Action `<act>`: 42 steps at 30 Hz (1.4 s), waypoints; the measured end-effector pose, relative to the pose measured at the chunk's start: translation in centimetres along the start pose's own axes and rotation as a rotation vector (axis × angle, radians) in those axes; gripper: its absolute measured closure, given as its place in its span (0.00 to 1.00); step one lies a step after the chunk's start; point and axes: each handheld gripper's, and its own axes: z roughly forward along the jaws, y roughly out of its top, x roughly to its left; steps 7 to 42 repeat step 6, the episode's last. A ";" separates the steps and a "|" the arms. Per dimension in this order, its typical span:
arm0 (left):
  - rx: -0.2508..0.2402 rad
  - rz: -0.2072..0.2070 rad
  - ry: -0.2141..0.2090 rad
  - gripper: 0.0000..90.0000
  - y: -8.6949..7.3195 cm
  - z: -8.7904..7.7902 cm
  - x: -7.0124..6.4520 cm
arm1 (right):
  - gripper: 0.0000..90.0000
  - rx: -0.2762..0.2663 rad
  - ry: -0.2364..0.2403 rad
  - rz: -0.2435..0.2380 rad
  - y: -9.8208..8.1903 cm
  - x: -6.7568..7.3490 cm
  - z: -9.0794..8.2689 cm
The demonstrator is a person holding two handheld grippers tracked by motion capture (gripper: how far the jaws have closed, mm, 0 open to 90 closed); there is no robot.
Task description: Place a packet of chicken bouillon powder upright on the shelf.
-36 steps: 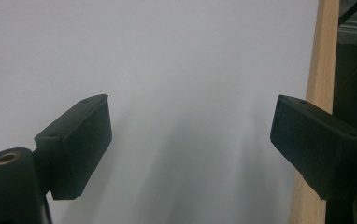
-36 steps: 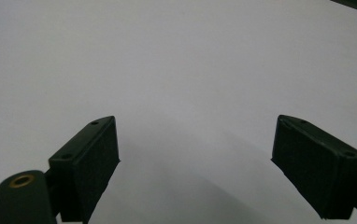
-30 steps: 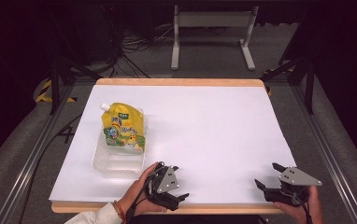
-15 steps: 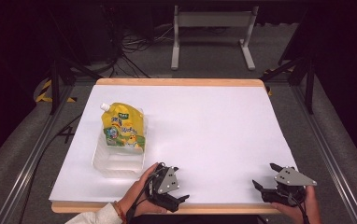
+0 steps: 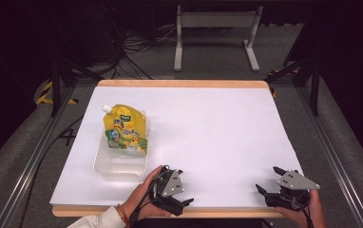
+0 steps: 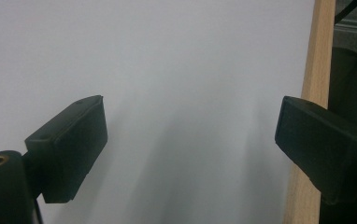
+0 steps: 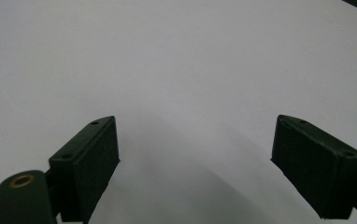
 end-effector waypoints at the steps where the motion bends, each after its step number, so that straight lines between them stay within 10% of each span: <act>1: -0.002 -0.004 -0.002 0.11 0.0 0.0 -0.1 | 0.17 0.001 0.004 -0.005 0.0 0.0 0.0; 42: 0.004 -0.007 -0.004 0.11 -0.1 0.1 -0.2 | 0.17 0.003 0.014 -0.009 0.1 0.1 0.2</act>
